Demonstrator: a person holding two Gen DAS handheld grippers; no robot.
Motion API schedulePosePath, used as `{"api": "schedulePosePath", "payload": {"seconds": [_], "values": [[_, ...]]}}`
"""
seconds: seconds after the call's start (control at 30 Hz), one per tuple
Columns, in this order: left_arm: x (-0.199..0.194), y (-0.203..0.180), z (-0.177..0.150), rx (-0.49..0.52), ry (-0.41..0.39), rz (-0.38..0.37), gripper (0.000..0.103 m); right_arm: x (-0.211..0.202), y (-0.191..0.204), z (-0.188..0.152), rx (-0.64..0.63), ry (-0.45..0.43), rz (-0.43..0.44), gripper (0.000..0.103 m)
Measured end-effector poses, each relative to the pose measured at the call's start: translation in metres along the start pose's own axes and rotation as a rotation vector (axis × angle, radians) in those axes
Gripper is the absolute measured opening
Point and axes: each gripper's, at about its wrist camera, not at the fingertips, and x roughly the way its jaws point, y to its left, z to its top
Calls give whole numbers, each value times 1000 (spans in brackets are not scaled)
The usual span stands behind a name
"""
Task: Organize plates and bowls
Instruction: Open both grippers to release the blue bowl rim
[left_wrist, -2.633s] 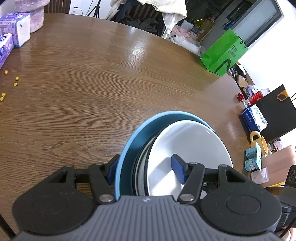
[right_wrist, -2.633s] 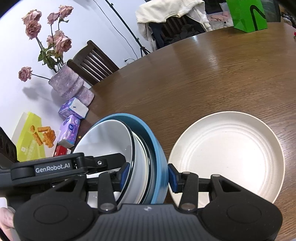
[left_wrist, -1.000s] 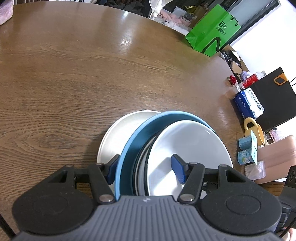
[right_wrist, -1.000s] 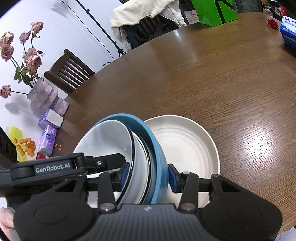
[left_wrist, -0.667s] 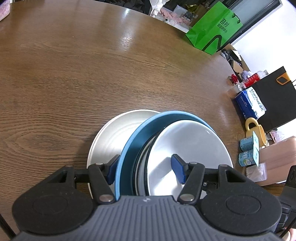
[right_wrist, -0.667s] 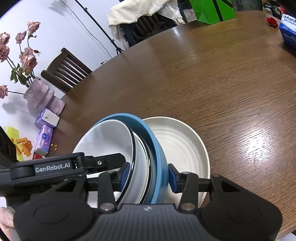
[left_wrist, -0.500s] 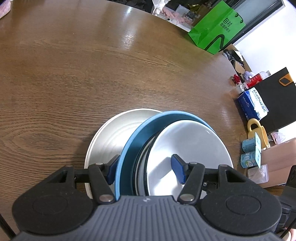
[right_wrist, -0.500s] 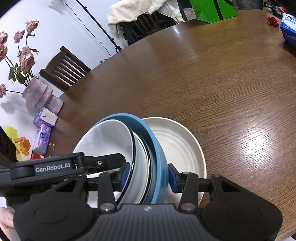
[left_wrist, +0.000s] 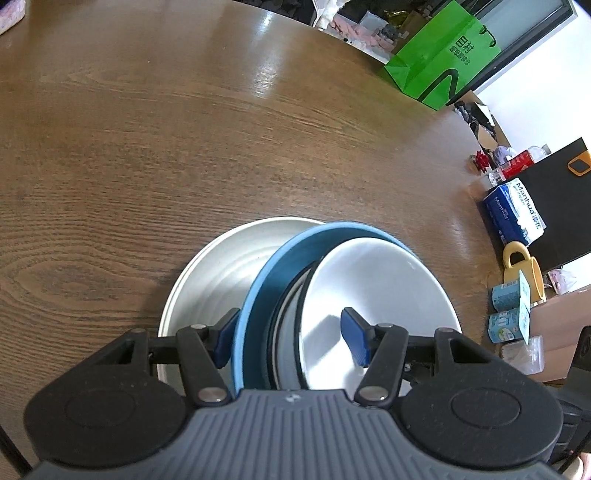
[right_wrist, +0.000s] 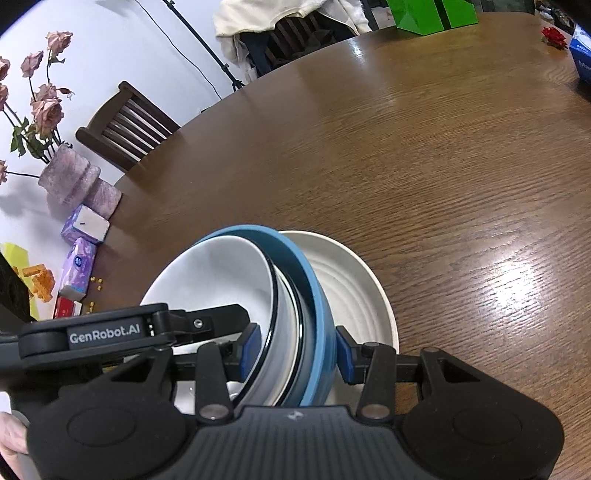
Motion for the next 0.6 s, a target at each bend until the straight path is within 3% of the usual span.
{"api": "schedulePosePath", "payload": {"seconds": [0.13,0.3,0.53,0.6], "values": [[-3,-6,0,12,-14,3,70,1,1,1,-5,8,-1,44],[-13,-16,0,37,-65,43,91,-8,0,2,-33,-13,16,48],[-40,-23,-14,3,-170,106,103,-34,0,3,-121,-61,38,80],[-53,-23,-20,-8,-213,123,103,-43,-2,4,-147,-73,39,84]]}}
